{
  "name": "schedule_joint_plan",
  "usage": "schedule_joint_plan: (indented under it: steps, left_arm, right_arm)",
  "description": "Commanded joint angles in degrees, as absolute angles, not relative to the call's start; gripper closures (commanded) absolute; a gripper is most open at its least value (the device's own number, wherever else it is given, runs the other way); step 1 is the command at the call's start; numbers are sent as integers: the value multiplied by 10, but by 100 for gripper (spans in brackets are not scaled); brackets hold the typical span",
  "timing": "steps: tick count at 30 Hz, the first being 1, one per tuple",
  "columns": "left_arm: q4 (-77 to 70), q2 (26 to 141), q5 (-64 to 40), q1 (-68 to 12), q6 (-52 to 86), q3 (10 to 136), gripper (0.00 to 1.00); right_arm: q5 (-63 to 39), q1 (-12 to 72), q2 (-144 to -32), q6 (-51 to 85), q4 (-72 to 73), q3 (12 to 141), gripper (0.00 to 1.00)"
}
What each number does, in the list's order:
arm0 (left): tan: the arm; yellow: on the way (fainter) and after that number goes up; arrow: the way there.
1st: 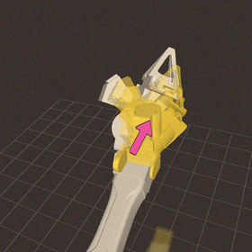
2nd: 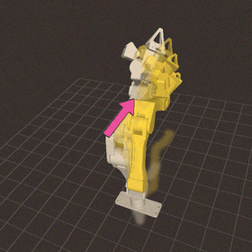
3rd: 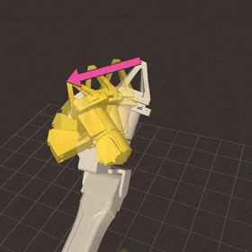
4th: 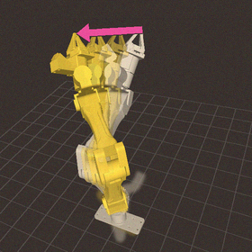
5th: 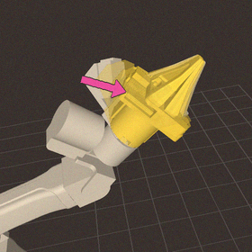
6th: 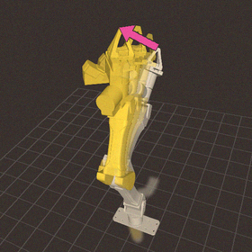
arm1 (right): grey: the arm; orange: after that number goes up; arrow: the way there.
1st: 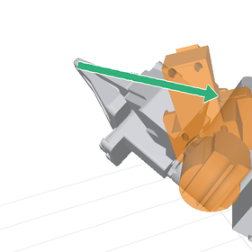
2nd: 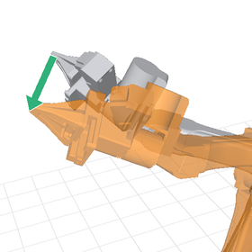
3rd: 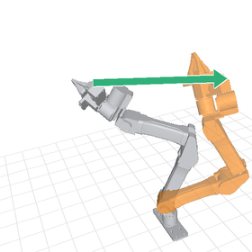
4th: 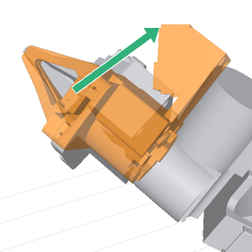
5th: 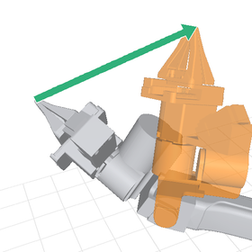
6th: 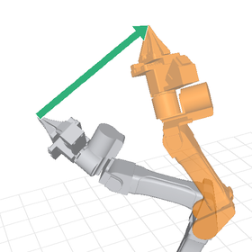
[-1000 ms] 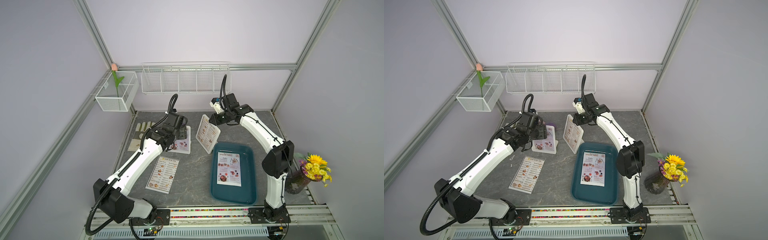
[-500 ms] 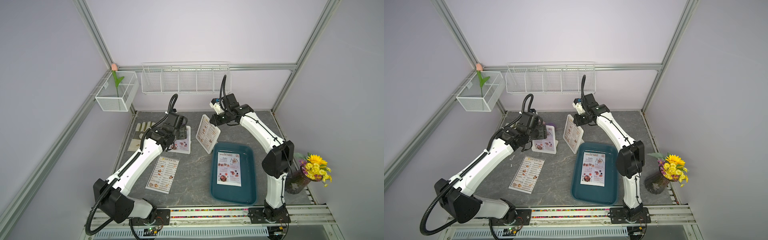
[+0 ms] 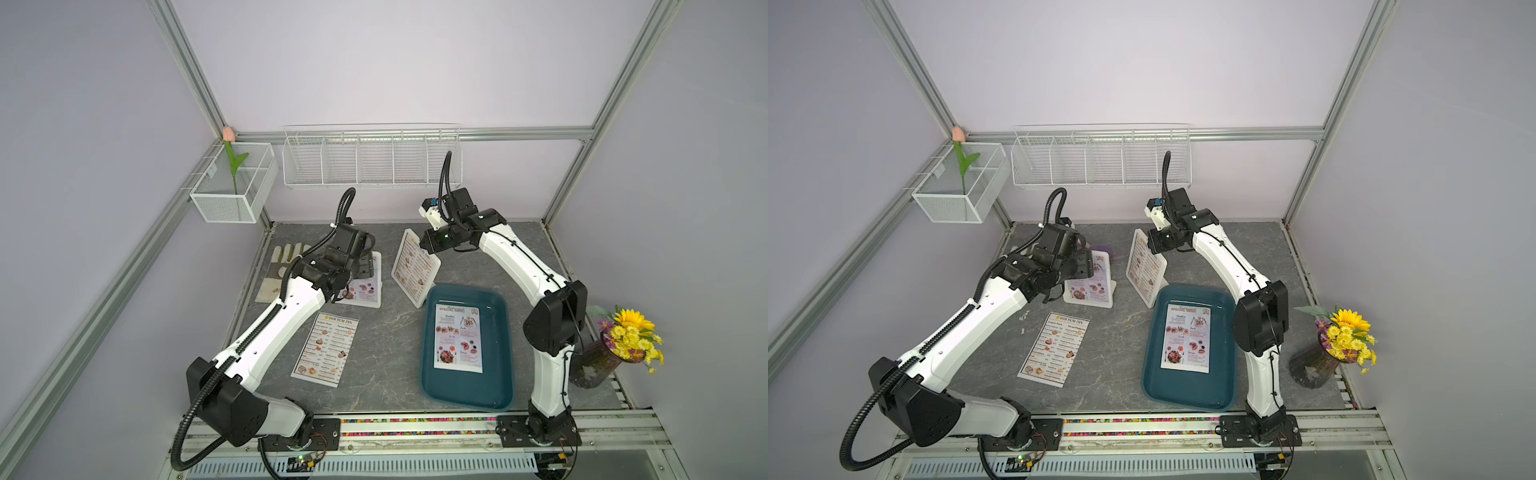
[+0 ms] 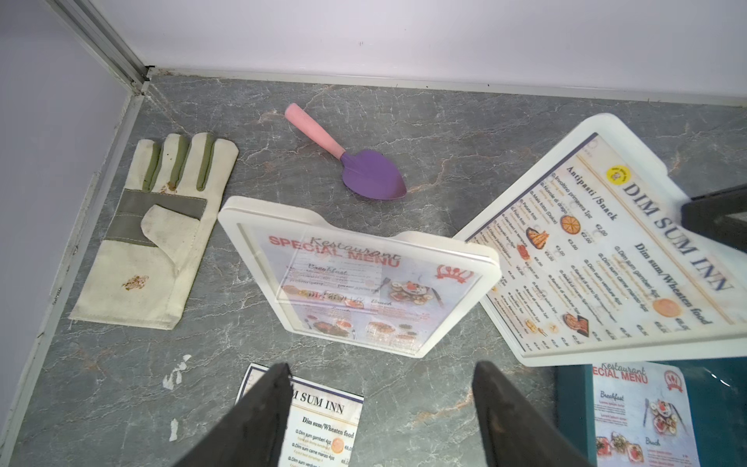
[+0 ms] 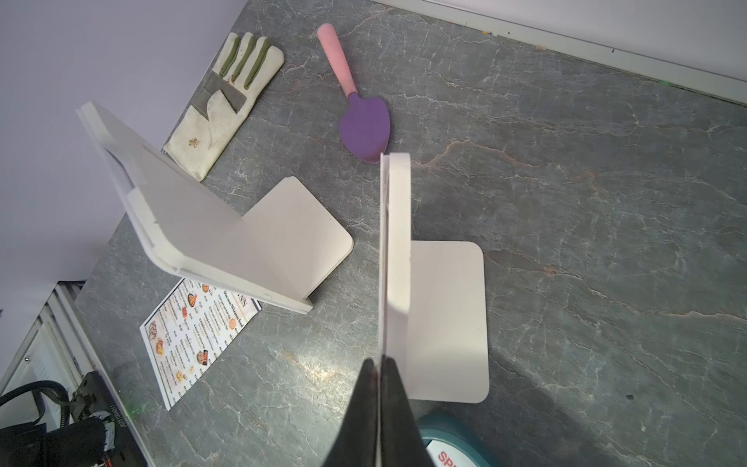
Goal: Replace the menus in the menu holders
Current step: Take out the menu from the menu holder.
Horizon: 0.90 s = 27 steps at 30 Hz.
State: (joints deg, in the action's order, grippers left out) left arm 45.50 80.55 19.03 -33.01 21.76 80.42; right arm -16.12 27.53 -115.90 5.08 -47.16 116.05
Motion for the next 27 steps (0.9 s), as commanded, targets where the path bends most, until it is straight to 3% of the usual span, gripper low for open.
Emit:
schedule_joint_plan:
  steps: [1, 27]
  left_arm:
    - [464, 794, 203, -330, 215, 813, 27]
    - [467, 790, 202, -330, 215, 812, 27]
  right_arm:
    - [-186, 275, -1159, 58, -475, 1182, 93]
    - [-228, 260, -1164, 79, -466, 1180, 89]
